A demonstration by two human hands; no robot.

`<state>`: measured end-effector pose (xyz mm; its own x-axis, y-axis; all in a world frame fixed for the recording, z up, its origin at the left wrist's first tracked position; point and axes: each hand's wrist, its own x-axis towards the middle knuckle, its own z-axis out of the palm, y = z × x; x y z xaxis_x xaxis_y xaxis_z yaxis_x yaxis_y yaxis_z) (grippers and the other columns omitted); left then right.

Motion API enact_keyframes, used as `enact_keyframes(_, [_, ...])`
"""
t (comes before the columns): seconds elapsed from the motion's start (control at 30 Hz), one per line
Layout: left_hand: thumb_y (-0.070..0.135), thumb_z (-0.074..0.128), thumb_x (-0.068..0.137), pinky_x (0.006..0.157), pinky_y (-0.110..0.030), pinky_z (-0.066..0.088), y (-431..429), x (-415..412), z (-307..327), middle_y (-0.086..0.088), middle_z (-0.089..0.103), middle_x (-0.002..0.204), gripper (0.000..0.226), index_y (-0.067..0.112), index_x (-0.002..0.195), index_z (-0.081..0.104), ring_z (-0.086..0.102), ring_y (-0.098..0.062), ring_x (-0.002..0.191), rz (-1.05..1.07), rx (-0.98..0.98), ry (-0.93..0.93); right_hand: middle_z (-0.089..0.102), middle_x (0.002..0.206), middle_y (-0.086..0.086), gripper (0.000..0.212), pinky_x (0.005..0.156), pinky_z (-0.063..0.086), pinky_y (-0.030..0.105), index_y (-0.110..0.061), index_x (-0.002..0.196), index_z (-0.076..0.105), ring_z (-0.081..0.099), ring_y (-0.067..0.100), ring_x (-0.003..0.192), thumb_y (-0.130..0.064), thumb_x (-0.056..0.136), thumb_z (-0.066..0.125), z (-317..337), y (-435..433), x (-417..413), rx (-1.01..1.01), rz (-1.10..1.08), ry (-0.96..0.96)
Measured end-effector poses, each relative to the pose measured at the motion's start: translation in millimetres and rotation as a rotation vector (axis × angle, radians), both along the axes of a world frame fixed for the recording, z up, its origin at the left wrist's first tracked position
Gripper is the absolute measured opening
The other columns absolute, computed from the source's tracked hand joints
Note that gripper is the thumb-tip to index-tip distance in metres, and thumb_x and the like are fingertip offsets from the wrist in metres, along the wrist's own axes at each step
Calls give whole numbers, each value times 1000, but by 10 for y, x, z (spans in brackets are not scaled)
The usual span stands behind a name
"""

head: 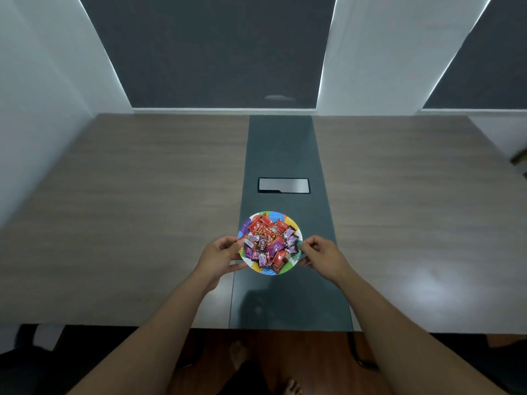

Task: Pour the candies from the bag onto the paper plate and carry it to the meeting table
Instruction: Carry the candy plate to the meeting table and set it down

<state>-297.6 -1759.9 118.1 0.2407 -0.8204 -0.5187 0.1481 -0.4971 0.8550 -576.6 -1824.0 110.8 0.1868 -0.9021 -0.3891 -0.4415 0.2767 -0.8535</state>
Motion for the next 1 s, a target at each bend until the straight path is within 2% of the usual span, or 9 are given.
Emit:
enact_keyframes(0.2, [23, 70, 103, 78, -43, 68, -684, 106, -105, -10, 83, 102, 16, 9, 108, 76, 80, -25, 90, -17, 13, -1, 81, 99, 18, 25, 64, 59, 23, -1, 110, 69, 77, 12, 68, -25, 106, 66, -155, -644, 90, 14, -17, 19])
enact_keyframes(0.33, [24, 68, 104, 82, -45, 68, -1198, 198, -212, -12, 83, 105, 19, 8, 111, 75, 80, -27, 93, -58, 38, 9, 80, 100, 20, 25, 59, 57, 18, 0, 110, 69, 75, 7, 64, -24, 106, 66, -252, -1104, 153, 38, -32, 37])
enact_keyframes(0.6, [24, 67, 105, 76, -38, 69, -2100, 259, -435, -11, 83, 102, 18, 9, 111, 75, 80, -29, 94, -115, 94, -20, 80, 98, 13, 21, 76, 65, 42, -5, 106, 68, 78, 15, 68, -26, 106, 66, -507, -1827, 246, 92, -108, 38])
enact_keyframes(0.73, [24, 65, 106, 74, -36, 68, -2490, 253, -543, -10, 83, 103, 19, 9, 112, 75, 80, -27, 93, -139, 126, -30, 81, 102, 14, 22, 75, 66, 41, -4, 108, 67, 82, 26, 73, -26, 106, 67, -582, -2157, 249, 110, -134, 56])
enact_keyframes(0.9, [24, 65, 106, 76, -38, 69, -3013, 169, -771, -11, 81, 105, 19, 10, 113, 74, 79, -28, 94, -135, 160, -55, 80, 92, 1, 20, 80, 66, 52, -7, 107, 66, 79, 13, 62, -28, 107, 66, -810, -2671, 195, 116, -112, 96])
enact_keyframes(1.0, [25, 65, 106, 82, -44, 69, -3297, 122, -960, -9, 82, 104, 16, 13, 111, 75, 81, -28, 95, -117, 194, -71, 81, 89, -2, 23, 81, 66, 52, -8, 108, 67, 81, 16, 66, -30, 107, 66, -971, -2970, 171, 126, -101, 120])
